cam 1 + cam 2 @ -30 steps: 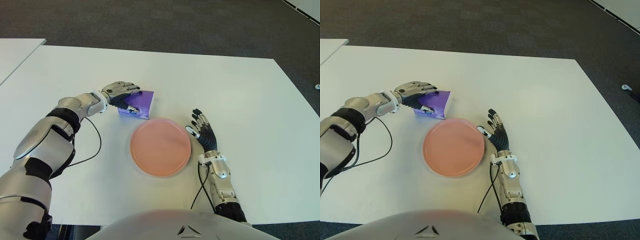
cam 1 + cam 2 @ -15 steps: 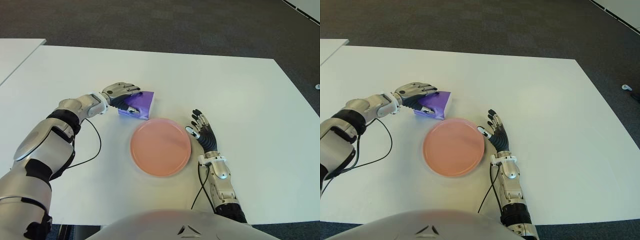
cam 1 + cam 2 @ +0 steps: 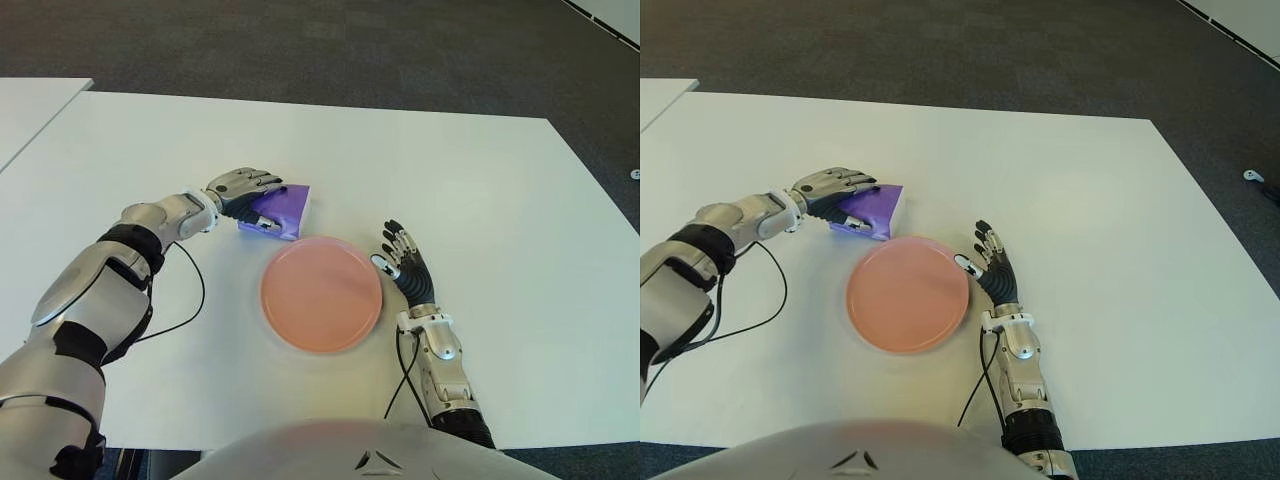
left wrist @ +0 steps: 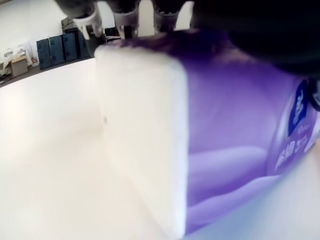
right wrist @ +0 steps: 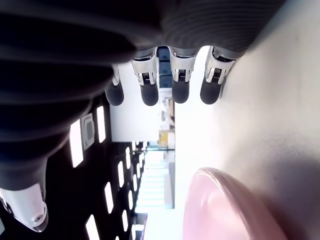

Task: Put the tissue paper into the plate.

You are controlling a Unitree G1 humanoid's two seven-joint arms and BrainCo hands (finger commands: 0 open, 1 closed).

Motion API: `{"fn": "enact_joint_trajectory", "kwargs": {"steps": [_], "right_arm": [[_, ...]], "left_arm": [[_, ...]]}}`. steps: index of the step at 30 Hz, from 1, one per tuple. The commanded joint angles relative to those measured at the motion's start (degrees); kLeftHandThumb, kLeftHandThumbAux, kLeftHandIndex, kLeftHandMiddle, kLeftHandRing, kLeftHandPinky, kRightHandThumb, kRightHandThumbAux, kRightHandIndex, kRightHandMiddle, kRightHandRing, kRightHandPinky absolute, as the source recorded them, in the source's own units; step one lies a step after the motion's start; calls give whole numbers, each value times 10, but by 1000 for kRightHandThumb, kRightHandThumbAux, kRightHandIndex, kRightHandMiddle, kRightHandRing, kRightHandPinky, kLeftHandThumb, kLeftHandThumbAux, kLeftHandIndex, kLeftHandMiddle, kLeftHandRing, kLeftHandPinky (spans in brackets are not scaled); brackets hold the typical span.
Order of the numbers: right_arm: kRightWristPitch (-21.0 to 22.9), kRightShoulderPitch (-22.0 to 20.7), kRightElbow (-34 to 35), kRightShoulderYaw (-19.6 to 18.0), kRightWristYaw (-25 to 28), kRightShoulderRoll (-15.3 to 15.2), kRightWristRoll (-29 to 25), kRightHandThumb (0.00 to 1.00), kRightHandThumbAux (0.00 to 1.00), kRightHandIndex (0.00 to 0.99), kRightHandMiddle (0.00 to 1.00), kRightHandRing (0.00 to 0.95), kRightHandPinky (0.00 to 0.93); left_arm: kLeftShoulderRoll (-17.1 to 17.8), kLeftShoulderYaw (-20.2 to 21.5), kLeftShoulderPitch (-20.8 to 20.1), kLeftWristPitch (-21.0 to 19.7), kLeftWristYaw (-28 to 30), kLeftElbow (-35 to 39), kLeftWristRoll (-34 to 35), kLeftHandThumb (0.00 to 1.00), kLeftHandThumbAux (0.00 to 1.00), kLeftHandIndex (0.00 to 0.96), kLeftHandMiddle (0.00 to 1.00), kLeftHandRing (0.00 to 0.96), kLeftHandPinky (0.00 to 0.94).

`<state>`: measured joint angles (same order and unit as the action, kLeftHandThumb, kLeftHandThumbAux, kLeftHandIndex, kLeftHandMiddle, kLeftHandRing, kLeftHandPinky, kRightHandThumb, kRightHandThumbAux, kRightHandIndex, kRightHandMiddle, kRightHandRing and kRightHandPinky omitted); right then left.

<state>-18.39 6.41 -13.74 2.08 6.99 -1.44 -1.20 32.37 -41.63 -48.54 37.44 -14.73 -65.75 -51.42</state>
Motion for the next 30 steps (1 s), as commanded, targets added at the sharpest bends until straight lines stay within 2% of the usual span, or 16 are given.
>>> {"fn": "enact_joint_trajectory", "kwargs": {"steps": [1, 4, 10, 13, 19, 30], "right_arm": [[69, 42, -33, 5, -1, -1, 4, 56, 607, 0, 0, 0, 0], [61, 40, -43, 4, -1, -1, 4, 57, 606, 0, 0, 0, 0], [65, 42, -39, 4, -4, 3, 2, 59, 620, 0, 0, 0, 0], [64, 43, -40, 4, -2, 2, 1, 57, 626, 0, 0, 0, 0], [72, 45, -32, 4, 0, -1, 0, 58, 618, 0, 0, 0, 0], [83, 47, -22, 3, 2, -4, -1, 81, 589, 0, 0, 0, 0]], "left_arm": [[-16, -17, 26, 0, 8, -8, -15, 246, 203, 0, 0, 0, 0], [-31, -23, 33, -12, -3, -21, -20, 237, 206, 0, 0, 0, 0], [-90, -55, 66, -77, -56, -73, -44, 236, 218, 0, 0, 0, 0], [-106, -71, 76, -99, -75, -89, -49, 239, 227, 0, 0, 0, 0], [-114, -108, 86, -124, -133, -102, -67, 219, 249, 0, 0, 0, 0], [-116, -147, 87, -150, -171, -110, -80, 235, 273, 0, 0, 0, 0]]}}
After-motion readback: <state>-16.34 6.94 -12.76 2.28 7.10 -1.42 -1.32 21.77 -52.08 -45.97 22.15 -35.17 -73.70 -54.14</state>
